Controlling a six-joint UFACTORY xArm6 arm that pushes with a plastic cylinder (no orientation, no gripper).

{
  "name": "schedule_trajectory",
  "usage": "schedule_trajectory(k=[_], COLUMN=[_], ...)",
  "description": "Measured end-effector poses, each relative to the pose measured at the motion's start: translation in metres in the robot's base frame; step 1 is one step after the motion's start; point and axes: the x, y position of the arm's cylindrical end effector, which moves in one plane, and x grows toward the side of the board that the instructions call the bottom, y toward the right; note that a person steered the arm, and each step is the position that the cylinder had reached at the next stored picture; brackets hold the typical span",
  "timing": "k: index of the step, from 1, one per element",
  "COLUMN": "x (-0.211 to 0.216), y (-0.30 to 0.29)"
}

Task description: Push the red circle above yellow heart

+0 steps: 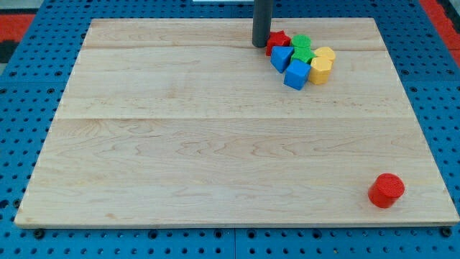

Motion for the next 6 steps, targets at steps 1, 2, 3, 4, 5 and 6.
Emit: schedule_trajectory(k=[1,2,3,4,5,6], x=[0.013,0.125,0.237,0.328,0.356,0.348], y=[-0.040,-0.051,-0.027,0.043,0.108,0.156])
